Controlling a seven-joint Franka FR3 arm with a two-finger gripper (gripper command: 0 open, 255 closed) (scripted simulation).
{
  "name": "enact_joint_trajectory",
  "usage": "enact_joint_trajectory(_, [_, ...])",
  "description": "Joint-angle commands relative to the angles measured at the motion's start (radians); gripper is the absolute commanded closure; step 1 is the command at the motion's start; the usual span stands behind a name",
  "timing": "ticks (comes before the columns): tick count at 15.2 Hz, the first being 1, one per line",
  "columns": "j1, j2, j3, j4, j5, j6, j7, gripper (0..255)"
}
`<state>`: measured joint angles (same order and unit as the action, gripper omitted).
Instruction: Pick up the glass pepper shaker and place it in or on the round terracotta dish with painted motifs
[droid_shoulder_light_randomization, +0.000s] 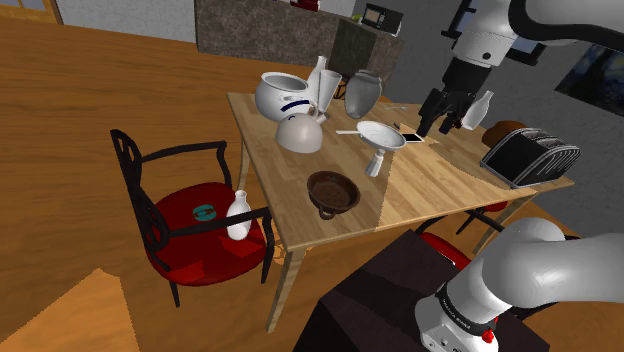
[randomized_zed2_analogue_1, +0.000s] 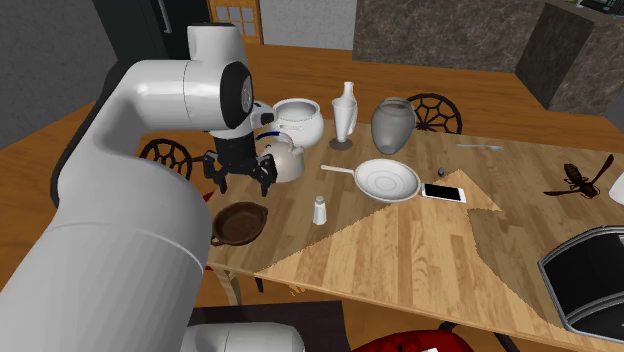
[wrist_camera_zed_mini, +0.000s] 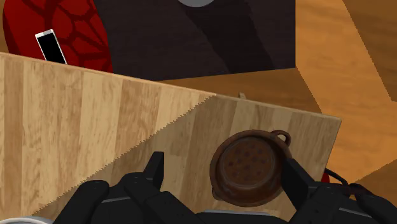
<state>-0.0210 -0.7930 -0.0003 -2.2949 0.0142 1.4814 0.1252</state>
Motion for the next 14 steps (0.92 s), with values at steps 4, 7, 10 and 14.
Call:
enact_joint_trajectory(4, [-0.014, 0.059, -0.026, -0.027, -0.031, 0.085, -0.028, 0])
enact_joint_trajectory(7, [-0.028, 0.128, -0.052, -0.043, -0.059, 0.170, -0.054, 0])
enact_joint_trajectory(10, [-0.043, 0.207, -0.077, -0.047, -0.084, 0.253, -0.078, 0])
enact_joint_trajectory(14, [-0.061, 0.323, -0.111, -0.034, -0.112, 0.360, -0.107, 0])
